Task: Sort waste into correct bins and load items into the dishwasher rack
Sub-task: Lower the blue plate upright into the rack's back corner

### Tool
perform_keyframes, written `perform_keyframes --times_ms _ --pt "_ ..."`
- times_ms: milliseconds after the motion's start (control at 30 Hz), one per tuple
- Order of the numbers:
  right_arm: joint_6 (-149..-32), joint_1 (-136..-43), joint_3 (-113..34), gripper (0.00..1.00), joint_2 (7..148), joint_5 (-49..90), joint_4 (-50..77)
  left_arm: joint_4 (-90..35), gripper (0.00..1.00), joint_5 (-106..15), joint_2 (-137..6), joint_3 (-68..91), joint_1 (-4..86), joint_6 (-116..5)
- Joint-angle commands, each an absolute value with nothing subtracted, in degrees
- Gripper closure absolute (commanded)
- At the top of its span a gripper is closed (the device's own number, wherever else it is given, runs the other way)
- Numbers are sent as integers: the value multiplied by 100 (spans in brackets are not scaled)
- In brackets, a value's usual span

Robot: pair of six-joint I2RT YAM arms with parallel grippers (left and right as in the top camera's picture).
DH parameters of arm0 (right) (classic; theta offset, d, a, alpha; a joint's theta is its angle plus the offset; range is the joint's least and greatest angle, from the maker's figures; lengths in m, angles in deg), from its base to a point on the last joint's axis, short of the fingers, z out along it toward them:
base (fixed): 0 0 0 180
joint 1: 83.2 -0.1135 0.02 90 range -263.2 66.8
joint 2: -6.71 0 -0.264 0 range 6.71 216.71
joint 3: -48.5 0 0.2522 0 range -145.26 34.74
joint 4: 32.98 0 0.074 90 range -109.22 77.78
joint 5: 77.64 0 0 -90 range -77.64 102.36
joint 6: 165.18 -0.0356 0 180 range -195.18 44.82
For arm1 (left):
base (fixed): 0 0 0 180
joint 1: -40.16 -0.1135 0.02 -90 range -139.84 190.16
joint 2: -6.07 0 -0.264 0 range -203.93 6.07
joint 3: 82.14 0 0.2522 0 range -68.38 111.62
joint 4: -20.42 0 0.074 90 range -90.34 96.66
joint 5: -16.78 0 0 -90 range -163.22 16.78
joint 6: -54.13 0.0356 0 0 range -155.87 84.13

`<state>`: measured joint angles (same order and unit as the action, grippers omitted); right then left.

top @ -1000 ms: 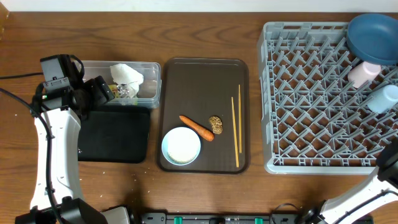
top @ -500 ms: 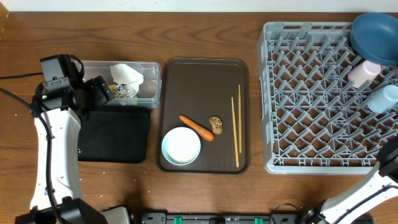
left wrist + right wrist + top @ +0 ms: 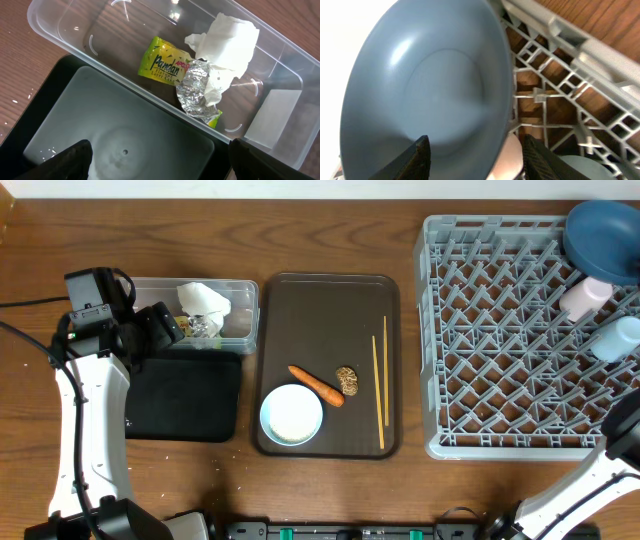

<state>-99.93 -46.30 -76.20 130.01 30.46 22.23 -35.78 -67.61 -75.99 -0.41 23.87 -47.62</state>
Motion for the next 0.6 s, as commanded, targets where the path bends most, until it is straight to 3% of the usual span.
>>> perform_keyframes --times_ms 0,133,200,267,567 --pt "-10304 -4691 -7613 52 13259 2896 2221 -3595 12 -6812 -7558 -11 2369 -4732" --pt "-10350 -4684 -7613 61 13410 2797 2230 -3595 12 -6812 -7558 -11 2369 -4732" --pt "-10347 -4689 -7613 75 13434 2797 2206 -3595 12 -6812 -7558 -11 2369 -4732" --pt "-10347 -4691 -7613 97 13432 2802 2131 -3595 12 -6812 -7558 -11 2369 -4732" --pt "-10140 -4689 -7617 99 13286 2802 1941 -3597 12 -6812 -7558 -11 2369 -4732"
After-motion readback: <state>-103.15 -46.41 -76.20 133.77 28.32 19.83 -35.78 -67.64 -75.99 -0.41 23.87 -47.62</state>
